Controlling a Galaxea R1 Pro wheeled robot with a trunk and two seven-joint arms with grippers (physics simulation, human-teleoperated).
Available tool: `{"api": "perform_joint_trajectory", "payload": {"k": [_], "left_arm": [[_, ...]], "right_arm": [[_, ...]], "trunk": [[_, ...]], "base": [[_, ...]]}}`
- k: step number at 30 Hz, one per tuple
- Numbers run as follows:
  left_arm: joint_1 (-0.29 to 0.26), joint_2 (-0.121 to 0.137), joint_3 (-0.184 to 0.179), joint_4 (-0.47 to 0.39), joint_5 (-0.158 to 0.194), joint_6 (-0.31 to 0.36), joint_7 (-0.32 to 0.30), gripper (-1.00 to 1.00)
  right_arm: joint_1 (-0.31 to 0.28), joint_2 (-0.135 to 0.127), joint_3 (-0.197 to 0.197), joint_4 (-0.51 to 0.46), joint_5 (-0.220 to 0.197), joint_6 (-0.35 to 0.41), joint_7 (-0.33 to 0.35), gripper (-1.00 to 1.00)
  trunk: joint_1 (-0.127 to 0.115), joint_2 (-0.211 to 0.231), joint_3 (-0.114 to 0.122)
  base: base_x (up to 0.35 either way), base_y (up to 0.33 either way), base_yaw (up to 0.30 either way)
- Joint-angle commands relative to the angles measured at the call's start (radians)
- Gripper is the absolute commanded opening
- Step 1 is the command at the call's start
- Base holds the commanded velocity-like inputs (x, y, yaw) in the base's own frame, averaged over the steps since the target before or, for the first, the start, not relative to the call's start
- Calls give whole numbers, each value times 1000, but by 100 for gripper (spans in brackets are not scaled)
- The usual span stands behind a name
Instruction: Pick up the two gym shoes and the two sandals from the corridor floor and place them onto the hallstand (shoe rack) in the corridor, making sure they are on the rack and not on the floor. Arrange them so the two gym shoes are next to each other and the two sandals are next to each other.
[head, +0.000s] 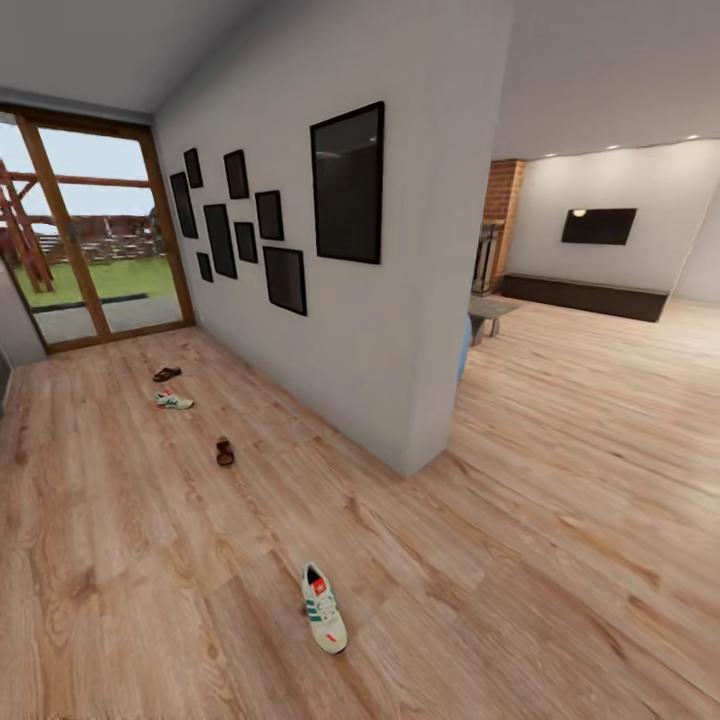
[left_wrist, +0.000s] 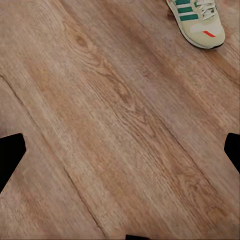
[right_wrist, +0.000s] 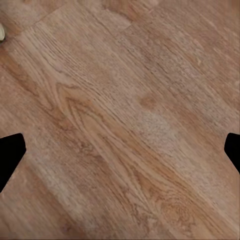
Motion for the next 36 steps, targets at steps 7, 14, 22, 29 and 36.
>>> {"api": "perform_joint_trajectory", "payload": {"k": [7, 14, 22, 29, 36], "left_arm": [[-1, -1, -3, 2, 6, -3, 0, 100], [-1, -1, -4, 2, 5, -5, 0, 100], [-1, -1, -6, 2, 5, -6, 0, 100], [-1, -2, -5, 2, 4, -6, -1, 100], [-1, -3, -5, 2, 4, -6, 0, 100]], "right_arm": [[0, 0, -1, 0, 0, -3, 0, 100], [0, 0, -1, 0, 0, -3, 0, 100], [0, 0, -1, 0, 0, -3, 0, 100], [0, 0, -1, 0, 0, -3, 0, 100], [0, 0, -1, 0, 0, -3, 0, 100]], "trunk": [[0, -1, -8], [0, -1, -15], [0, -1, -23], [0, -1, -30], [0, -1, -37]], "base": [[204, 289, 227], [248, 251, 225], [291, 189, 222], [323, 130, 217], [299, 200, 216]]}}
